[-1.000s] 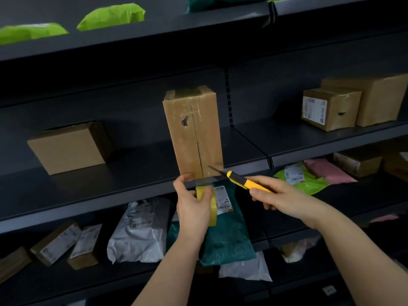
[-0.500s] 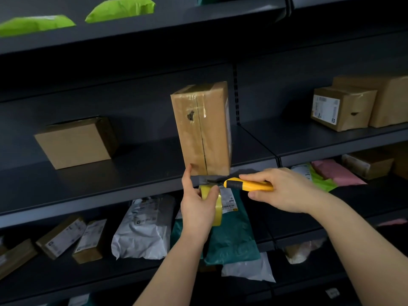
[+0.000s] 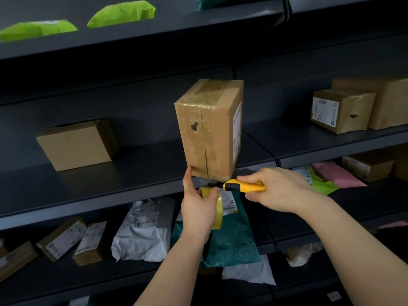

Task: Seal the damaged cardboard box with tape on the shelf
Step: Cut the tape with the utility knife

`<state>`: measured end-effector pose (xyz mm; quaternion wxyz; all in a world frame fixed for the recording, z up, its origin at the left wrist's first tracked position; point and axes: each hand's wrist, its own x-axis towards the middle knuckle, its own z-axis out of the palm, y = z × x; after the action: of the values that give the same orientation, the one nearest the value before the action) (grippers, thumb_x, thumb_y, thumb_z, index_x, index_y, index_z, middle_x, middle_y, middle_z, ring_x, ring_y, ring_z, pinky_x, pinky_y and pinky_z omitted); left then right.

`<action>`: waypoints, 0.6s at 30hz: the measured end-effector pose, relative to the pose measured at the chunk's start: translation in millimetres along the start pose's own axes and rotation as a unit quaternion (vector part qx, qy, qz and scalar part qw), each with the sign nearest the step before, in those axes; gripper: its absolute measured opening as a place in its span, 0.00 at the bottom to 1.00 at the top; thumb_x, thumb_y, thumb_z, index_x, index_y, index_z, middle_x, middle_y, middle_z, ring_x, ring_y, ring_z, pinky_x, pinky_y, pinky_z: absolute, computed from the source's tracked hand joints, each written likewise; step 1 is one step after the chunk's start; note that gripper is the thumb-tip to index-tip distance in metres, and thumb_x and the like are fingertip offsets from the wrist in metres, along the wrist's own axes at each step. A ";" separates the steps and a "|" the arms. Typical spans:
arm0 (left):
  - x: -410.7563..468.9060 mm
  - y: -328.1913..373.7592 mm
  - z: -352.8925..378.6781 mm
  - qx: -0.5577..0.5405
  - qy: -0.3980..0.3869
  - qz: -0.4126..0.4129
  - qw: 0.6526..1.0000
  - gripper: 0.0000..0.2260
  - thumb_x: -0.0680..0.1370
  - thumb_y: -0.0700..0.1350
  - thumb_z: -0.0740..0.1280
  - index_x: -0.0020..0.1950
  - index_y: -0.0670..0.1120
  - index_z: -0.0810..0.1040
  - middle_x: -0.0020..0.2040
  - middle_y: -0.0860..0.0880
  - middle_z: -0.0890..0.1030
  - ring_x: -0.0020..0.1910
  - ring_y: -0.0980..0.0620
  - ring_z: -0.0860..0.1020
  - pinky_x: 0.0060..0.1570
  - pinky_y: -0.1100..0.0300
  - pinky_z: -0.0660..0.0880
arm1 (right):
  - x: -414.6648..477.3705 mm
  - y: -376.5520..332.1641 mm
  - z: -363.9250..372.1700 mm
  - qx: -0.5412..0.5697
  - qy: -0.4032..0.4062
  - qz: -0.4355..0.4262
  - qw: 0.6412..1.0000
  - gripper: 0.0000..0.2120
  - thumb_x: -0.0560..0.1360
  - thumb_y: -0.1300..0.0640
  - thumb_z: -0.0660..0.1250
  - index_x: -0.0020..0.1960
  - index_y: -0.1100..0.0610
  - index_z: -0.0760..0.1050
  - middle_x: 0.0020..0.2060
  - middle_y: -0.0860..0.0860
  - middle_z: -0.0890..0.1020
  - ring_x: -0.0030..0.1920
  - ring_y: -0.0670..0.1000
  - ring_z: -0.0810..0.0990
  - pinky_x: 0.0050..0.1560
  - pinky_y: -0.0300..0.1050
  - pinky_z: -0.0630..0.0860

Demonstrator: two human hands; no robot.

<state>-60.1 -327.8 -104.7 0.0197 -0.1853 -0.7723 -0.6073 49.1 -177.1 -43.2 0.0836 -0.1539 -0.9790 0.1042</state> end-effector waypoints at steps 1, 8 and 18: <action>-0.2 1.1 0.4 -0.006 0.001 -0.001 1.000 0.35 0.77 0.46 0.70 0.77 0.62 0.54 0.32 0.51 0.68 0.28 0.56 0.68 0.32 0.62 0.68 | 0.3 -1.4 -2.0 -0.005 -0.001 -0.001 1.000 0.21 0.76 0.38 0.62 0.68 0.27 0.63 0.60 0.40 0.77 0.58 0.48 0.75 0.47 0.45 0.73; 3.1 12.3 6.9 -0.074 -0.009 -0.005 0.997 0.33 0.77 0.46 0.70 0.76 0.60 0.58 0.30 0.53 0.67 0.25 0.57 0.65 0.29 0.65 0.66 | 4.1 -5.2 -39.5 -0.043 -0.008 0.002 0.999 0.19 0.75 0.40 0.65 0.64 0.27 0.69 0.47 0.41 0.77 0.46 0.48 0.75 0.42 0.46 0.68; 6.7 13.4 14.6 -0.101 -0.042 -0.019 0.994 0.31 0.77 0.44 0.70 0.76 0.60 0.61 0.29 0.53 0.67 0.28 0.56 0.67 0.33 0.65 0.72 | -2.8 13.1 -47.0 -0.028 -0.047 0.059 0.997 0.18 0.75 0.41 0.66 0.64 0.30 0.72 0.42 0.40 0.76 0.42 0.44 0.75 0.39 0.44 0.69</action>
<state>-59.4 -309.7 -94.4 -0.0437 -0.1968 -0.7105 -0.6742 64.7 -157.5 -1.2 0.0267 -0.2082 -0.9737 0.0886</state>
